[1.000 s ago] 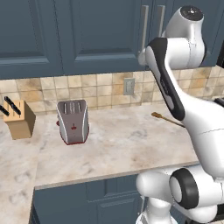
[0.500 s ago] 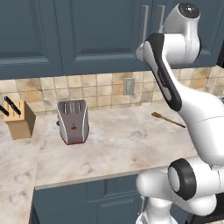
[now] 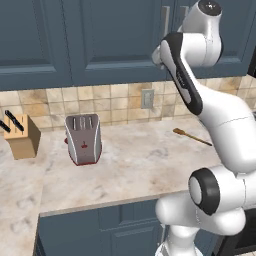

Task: Pick the dish brush and soap dispenser from the cabinet and place them on the counter.

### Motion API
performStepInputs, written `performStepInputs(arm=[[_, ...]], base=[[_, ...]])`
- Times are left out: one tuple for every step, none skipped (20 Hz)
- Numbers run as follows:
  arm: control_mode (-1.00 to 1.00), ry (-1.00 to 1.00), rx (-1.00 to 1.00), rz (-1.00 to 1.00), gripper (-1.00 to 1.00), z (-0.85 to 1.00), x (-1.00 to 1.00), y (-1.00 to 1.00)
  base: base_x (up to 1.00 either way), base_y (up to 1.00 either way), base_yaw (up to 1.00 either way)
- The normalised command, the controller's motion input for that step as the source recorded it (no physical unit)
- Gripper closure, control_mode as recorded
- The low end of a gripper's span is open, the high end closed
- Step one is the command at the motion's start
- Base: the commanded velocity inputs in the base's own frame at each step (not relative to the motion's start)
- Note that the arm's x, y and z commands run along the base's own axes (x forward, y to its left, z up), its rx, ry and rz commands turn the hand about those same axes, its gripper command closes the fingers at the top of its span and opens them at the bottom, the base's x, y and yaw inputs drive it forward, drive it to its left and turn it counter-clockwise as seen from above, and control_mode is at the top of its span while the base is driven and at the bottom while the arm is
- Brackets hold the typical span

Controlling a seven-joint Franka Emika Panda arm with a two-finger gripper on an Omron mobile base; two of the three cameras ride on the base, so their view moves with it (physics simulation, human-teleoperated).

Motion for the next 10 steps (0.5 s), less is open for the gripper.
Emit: performStepInputs(arm=[[-1.00, 0.00, 0.00, 0.00, -1.00, 0.00, 0.36, 0.16], [-1.00, 0.00, 0.00, -0.01, -1.00, 0.00, 0.36, 0.17], [-1.00, 0.00, 0.00, -0.02, -1.00, 0.00, 0.38, 0.18], [-1.00, 0.00, 0.01, -0.03, -1.00, 0.00, 0.38, 0.16], [-1.00, 0.00, 0.02, -0.05, -1.00, 0.00, 0.41, 0.08], [-1.00, -0.02, 0.03, -0.06, -1.00, 0.00, 0.39, 0.00], [-1.00, -0.02, 0.03, -0.08, -1.00, 0.00, 0.37, 0.03], [-1.00, 0.00, 0.03, -0.08, -1.00, -0.01, 0.35, 0.01], [-1.00, 0.00, 0.04, -0.07, -1.00, -0.03, 0.37, 0.03], [-1.00, 0.00, 0.05, -0.07, -1.00, -0.01, 0.37, 0.00]], base=[[0.00, 0.00, 0.00], [0.00, 0.00, 0.00], [0.00, 0.00, 0.00], [0.00, 0.00, 0.00], [0.00, 0.00, 0.00], [0.00, 0.00, 0.00], [0.00, 0.00, 0.00], [0.00, 0.00, 0.00], [0.00, 0.00, 0.00], [0.00, 0.00, 0.00]])
